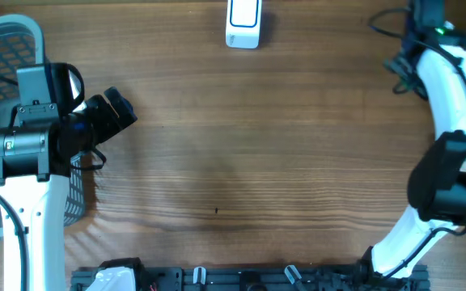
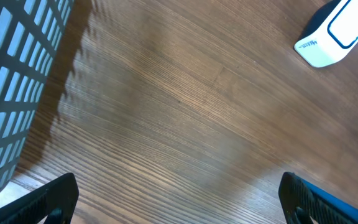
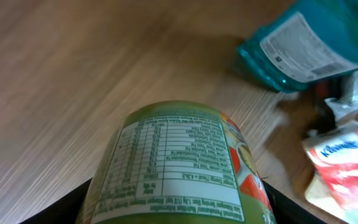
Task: Scan the item barcode
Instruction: 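Carry the jar to the right edge and release it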
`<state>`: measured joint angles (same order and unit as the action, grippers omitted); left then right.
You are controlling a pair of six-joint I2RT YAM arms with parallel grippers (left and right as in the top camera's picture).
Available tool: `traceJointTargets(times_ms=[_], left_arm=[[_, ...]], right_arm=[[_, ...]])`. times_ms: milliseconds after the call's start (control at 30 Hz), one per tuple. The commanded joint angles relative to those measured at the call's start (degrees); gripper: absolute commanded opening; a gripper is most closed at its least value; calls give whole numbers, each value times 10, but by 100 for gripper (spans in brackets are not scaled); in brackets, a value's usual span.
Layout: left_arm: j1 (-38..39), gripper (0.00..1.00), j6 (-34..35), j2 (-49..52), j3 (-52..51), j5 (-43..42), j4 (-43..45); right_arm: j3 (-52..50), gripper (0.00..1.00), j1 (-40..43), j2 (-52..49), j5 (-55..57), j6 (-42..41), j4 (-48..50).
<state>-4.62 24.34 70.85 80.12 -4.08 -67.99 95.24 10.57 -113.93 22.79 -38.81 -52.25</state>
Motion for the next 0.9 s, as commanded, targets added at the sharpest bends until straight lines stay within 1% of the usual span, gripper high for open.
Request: traceJointTargets(times_ms=[0, 200, 267, 433, 467, 567, 633, 700, 767, 867], left_arm=[[-4, 100, 5, -6, 8, 10, 0], [-4, 100, 5, -6, 8, 10, 0], [-4, 100, 5, -6, 8, 10, 0], [-4, 100, 5, -6, 8, 10, 0], [-4, 100, 5, -6, 8, 13, 15], [-4, 100, 5, -6, 8, 12, 87], [-4, 100, 5, -6, 8, 12, 115], [-4, 100, 5, -6, 8, 27, 140], [-4, 100, -2, -6, 8, 59, 197], [-4, 100, -6, -7, 8, 129, 298]], right_arm=[[-61, 70, 45, -7, -66, 1, 53], [-157, 73, 85, -7, -71, 13, 141], [-185, 74, 90, -7, -90, 13, 174], [-215, 80, 90, -7, -87, 14, 217], [-216, 83, 90, -7, -87, 14, 220], [-216, 100, 90, -7, -87, 17, 234], [-216, 100, 90, -7, -87, 39, 248], [-216, 100, 90, -7, -87, 43, 254], [-215, 100, 90, -7, -87, 46, 265], [-204, 100, 90, -5, -88, 85, 290]])
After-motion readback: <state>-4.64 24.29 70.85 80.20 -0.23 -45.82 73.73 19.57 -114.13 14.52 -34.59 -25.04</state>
